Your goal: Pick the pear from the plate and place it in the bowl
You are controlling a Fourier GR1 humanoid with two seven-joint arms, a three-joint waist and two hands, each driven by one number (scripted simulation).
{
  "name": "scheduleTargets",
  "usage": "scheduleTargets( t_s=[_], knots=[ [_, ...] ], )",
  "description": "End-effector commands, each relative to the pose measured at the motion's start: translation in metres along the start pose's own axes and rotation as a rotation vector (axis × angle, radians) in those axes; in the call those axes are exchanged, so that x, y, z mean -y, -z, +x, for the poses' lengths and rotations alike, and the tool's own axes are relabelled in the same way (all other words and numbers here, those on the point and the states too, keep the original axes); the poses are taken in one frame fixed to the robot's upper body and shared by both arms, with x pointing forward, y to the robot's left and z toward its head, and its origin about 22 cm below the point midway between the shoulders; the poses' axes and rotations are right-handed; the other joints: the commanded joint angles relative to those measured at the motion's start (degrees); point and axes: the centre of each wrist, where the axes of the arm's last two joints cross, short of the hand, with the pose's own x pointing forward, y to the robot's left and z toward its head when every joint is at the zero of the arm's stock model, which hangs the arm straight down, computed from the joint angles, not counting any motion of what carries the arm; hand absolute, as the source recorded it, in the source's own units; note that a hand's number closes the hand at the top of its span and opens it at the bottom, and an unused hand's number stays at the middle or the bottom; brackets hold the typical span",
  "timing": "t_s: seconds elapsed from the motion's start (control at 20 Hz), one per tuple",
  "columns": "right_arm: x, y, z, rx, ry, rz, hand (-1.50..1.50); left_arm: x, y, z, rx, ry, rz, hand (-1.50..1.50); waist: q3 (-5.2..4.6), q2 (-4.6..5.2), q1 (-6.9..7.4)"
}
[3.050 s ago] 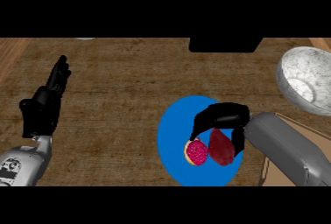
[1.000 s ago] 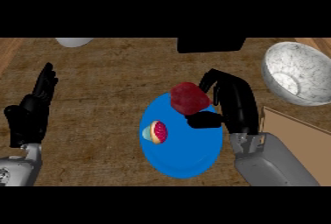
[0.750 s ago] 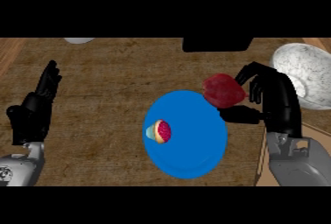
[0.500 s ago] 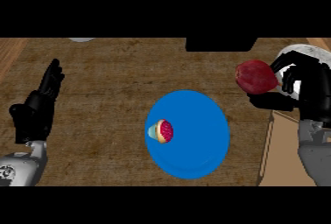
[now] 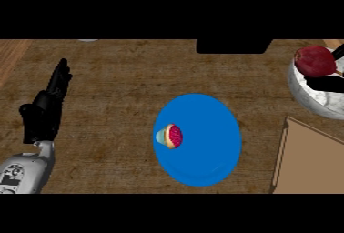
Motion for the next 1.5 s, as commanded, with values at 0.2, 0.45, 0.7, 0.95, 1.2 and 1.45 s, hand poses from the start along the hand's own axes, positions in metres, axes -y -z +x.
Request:
scheduleTargets(
  t_s=[0.2,0.45,0.7,0.95,1.2,1.45],
  knots=[
    [-0.009,0.021,-0.086,-0.030,-0.247,-0.085,1.50,-0.001,0.005,0.018,0.010,-0.014,-0.034,0.00,0.10,0.31,1.29],
    [0.004,0.053,-0.098,-0.083,-0.263,-0.089,1.50,0.010,0.004,0.016,0.024,-0.010,-0.025,0.00,0.13,0.61,1.89],
    [-0.009,0.040,-0.121,-0.192,-0.083,0.030,-1.50,0.020,-0.001,0.013,0.026,-0.020,-0.058,0.00,0.29,1.06,2.66],
    [0.000,0.047,-0.123,-0.130,0.070,0.075,-1.50,0.010,0.007,0.023,0.028,-0.007,-0.039,0.00,0.28,0.94,2.49],
    [0.020,0.047,-0.139,-0.080,0.202,-0.024,-1.50,0.023,-0.004,0.019,0.034,-0.008,-0.048,0.00,0.35,0.85,2.49],
    [0.028,0.049,-0.143,-0.115,0.290,-0.045,-1.50,0.002,0.000,0.004,0.020,-0.008,-0.022,0.00,0.14,0.51,1.53]
  ],
)
